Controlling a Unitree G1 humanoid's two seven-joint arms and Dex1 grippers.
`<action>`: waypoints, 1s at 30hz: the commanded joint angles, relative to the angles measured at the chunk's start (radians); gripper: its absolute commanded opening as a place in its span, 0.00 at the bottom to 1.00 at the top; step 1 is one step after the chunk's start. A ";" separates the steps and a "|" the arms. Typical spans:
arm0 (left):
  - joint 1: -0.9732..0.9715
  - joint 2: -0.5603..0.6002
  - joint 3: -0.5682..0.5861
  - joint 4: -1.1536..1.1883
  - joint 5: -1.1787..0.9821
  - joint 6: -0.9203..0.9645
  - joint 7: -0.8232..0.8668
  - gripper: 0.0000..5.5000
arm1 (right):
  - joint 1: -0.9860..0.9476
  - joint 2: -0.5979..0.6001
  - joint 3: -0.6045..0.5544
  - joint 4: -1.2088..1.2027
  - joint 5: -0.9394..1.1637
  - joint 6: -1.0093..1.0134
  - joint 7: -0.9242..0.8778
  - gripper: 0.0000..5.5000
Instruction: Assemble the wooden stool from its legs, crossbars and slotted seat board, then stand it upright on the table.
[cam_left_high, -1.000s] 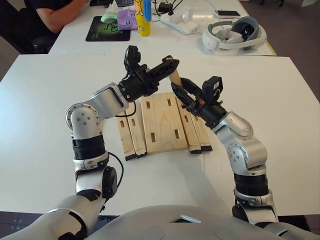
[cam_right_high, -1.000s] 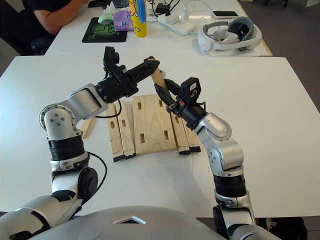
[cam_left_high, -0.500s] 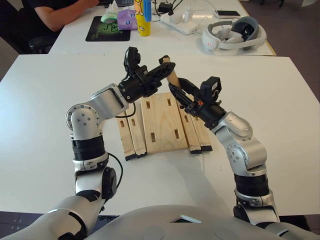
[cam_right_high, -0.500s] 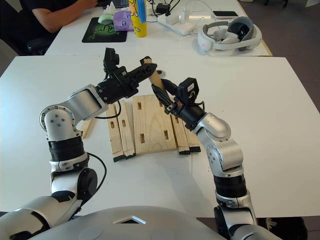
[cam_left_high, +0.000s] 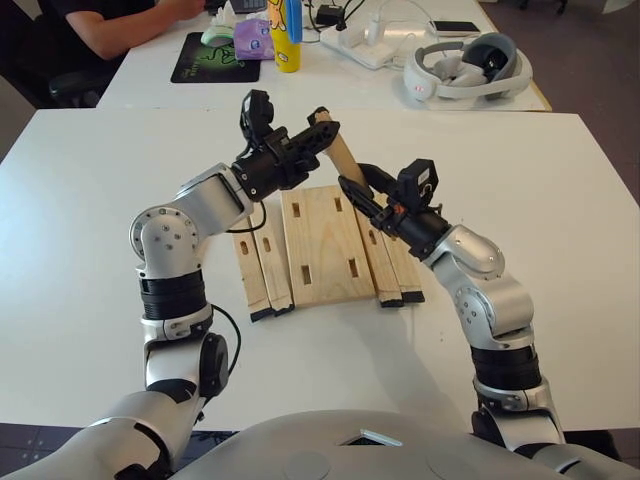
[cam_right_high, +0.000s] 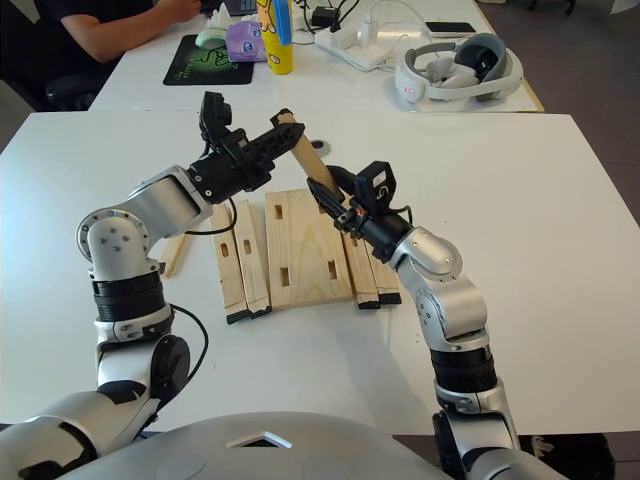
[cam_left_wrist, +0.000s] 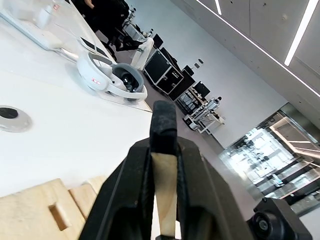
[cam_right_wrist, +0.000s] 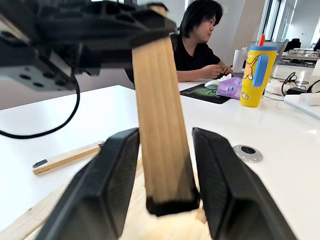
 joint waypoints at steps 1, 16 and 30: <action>0.025 0.033 0.014 -0.034 0.056 -0.040 0.013 0.08 | 0.035 -0.062 -0.029 0.051 -0.066 0.022 -0.037 0.33; 0.216 0.051 0.078 -0.353 0.175 -0.041 0.273 0.08 | 0.121 -0.054 -0.179 0.111 -0.140 0.001 -0.209 0.33; 0.394 0.031 0.099 -0.453 0.159 0.062 0.359 0.08 | 0.098 -0.023 -0.177 0.099 -0.153 0.027 -0.247 0.33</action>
